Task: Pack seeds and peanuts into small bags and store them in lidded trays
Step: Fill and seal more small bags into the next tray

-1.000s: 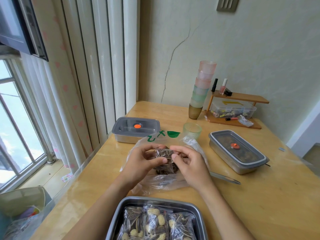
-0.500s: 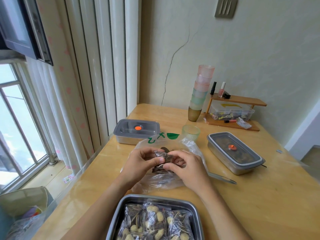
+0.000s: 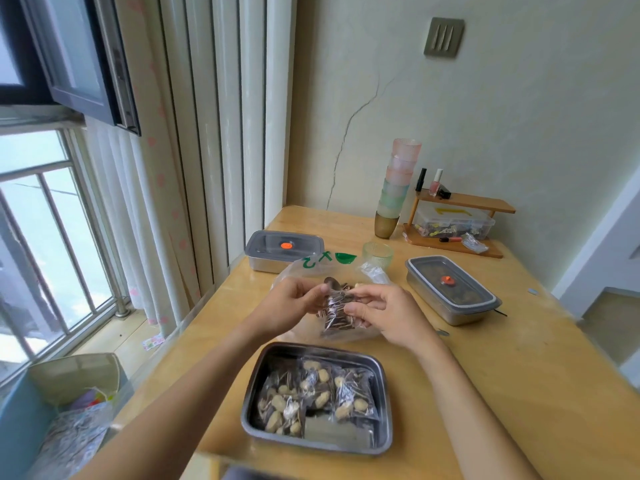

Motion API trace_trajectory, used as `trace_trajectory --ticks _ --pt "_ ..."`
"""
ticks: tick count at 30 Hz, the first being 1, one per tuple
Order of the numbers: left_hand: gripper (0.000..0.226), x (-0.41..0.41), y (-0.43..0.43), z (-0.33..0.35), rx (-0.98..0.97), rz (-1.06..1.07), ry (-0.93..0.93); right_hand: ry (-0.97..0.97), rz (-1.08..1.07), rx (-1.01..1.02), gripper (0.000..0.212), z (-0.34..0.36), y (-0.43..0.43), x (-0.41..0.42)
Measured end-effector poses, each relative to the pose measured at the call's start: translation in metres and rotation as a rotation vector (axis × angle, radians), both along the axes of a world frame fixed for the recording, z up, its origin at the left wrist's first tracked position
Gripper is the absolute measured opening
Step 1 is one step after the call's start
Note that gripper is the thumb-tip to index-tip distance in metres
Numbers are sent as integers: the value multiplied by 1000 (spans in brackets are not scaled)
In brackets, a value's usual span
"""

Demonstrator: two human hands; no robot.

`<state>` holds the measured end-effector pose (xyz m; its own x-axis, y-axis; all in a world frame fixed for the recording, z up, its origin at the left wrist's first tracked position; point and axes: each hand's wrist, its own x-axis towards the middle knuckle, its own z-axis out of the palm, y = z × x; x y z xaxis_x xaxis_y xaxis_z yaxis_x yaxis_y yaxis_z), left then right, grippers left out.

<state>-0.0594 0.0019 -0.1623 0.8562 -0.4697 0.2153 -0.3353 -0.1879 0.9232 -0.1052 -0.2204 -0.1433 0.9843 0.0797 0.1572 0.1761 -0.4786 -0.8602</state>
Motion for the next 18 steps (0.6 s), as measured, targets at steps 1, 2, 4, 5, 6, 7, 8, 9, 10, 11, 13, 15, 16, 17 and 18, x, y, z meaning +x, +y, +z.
trace_trajectory --ticks 1,2,4,5,6,7,8,9,10,11,13,15,16,17,18 --pt "39 -6 1 3 36 26 -17 34 28 15 30 3 0 -7" --pt "37 -14 3 7 78 29 -45 63 58 10 29 7 0 -14" --pt "34 -29 7 14 202 0 -118 110 124 -57 25 13 -2 -29" --pt "33 -37 10 17 281 -17 -161 137 167 -99 24 16 -4 -36" --pt "33 -45 13 19 358 -34 -201 161 212 -148 24 19 -4 -43" --pt "33 -53 16 20 418 -56 -238 175 262 -207 25 23 -4 -51" --pt "31 -61 18 21 458 -86 -270 179 304 -290 26 25 -4 -58" --pt "29 -70 21 21 490 -121 -300 178 344 -382 26 28 -2 -65" --pt "27 -80 23 21 526 -155 -323 174 374 -484 26 30 2 -72" --pt "27 -88 25 20 570 -183 -337 172 396 -585 26 31 7 -78" --pt "25 -100 29 14 659 -210 -365 179 429 -737 28 29 20 -88" --pt "21 -107 32 6 678 -180 -442 175 453 -827 28 23 33 -95" --pt "18 -110 33 1 655 -136 -486 157 450 -860 28 20 39 -98" --pt "15 -112 35 -5 630 -77 -529 136 428 -884 28 16 43 -100" --pt "15 -113 36 -11 626 -16 -569 106 383 -881 25 13 45 -102"
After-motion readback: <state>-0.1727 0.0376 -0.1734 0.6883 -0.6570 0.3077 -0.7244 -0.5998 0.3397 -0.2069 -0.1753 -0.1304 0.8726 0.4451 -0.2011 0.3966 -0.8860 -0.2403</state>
